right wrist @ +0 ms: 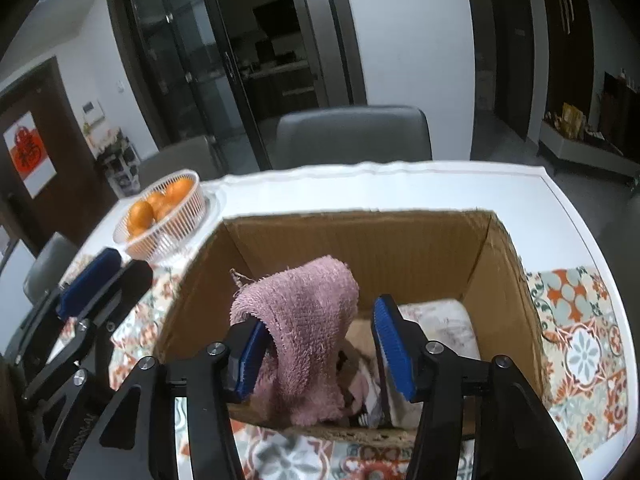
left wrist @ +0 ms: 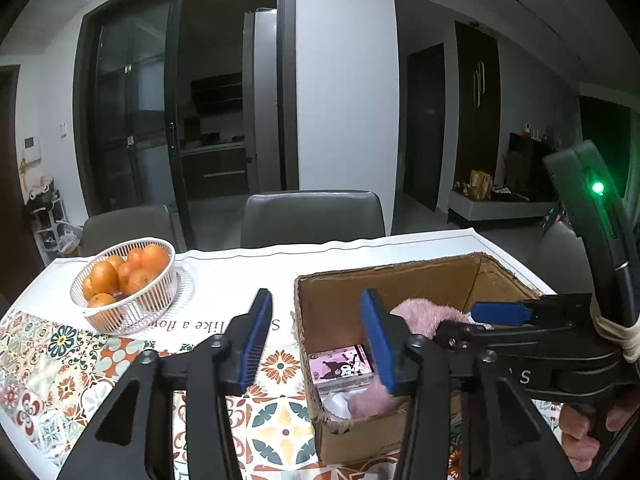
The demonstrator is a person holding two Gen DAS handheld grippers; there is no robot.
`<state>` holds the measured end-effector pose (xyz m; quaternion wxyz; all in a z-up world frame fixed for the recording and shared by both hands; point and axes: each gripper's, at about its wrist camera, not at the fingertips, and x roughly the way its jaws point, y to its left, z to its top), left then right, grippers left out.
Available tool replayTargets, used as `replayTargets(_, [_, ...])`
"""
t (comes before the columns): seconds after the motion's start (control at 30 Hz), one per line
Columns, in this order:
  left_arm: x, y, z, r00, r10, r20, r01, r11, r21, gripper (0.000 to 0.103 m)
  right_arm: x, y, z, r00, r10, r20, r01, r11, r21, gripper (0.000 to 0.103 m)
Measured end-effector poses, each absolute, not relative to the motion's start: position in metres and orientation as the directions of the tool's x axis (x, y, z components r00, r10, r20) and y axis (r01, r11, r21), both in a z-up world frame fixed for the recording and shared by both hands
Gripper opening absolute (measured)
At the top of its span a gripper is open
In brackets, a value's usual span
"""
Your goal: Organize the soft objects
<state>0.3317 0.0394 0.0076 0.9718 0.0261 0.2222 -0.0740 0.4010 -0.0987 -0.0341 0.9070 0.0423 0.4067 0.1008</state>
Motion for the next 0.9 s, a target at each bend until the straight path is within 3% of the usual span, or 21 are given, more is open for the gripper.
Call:
replayTargets(0.1, [0.33, 0.037, 0.008, 0.888, -0.114, -0.445, 0.143, 0.989, 0.032, 0.059, 0.4, -0.101, -0.036, 0.617, 0.204, -0.76, -0.141, 0.979, 0.148, 0.058])
replayTargets(0.3, [0.323, 0.032, 0.013, 0.89, -0.085, -0.449, 0.122, 0.991, 0.054, 0.065, 0.391, -0.104, -0.03, 0.582, 0.149, -0.799, -0.136, 0.987, 0.086, 0.058])
replayTargets(0.9, [0.249, 0.035, 0.045, 0.906, -0.027, -0.423, 0.069, 0.994, 0.083, 0.069, 0.302, -0.11, 0.024, 0.747, 0.11, -0.656, -0.088, 0.994, 0.066, 0.058])
